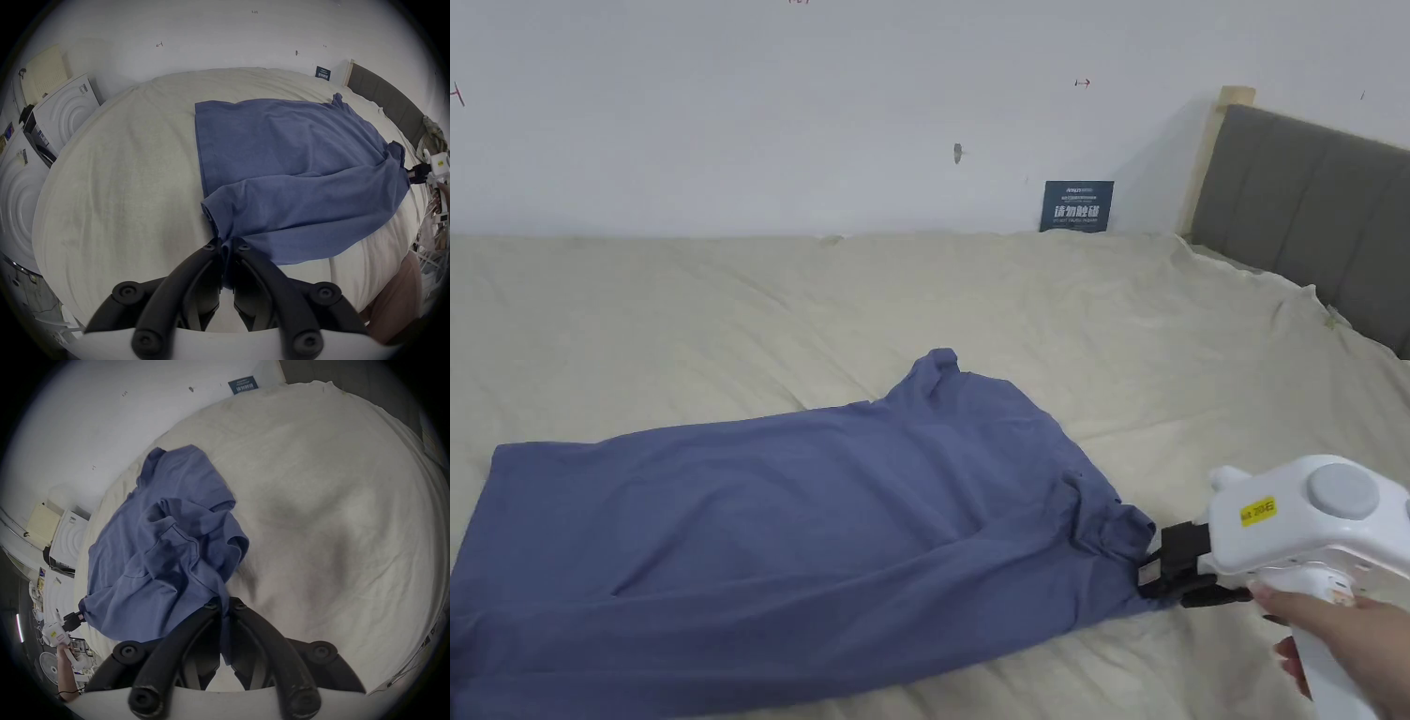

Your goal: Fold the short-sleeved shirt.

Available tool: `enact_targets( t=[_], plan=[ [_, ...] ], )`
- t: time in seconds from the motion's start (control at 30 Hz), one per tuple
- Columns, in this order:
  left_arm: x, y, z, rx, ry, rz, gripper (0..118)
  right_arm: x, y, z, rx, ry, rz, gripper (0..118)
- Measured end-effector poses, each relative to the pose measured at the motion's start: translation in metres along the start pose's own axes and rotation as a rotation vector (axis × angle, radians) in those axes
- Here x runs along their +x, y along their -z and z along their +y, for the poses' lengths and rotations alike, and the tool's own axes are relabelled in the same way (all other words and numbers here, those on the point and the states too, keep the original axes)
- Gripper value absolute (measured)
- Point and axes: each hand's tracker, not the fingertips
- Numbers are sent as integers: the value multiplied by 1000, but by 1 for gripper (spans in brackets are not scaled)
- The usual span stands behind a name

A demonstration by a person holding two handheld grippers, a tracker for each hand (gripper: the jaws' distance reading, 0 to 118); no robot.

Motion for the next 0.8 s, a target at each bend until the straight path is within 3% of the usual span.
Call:
enact_targets(
  t=[0.13,0.23,0.47,0.7,0.8],
  plan=[
    [-4,-18,2,29,-30,-6,8,-5,-39,-9,39,-75,39,4],
    [-10,-36,-3,62,-65,-37,8,-5,-71,-23,84,-30,112,4],
    [-19,-84,-26,94,-56,-42,8,-10,-119,-64,83,-79,120,4],
    [-19,-51,-84,38,-46,-75,8,30,-59,-108,-39,21,47,4],
    [-24,-34,-96,-6,-50,-65,9,35,-41,-115,-15,4,27,4]
  ],
)
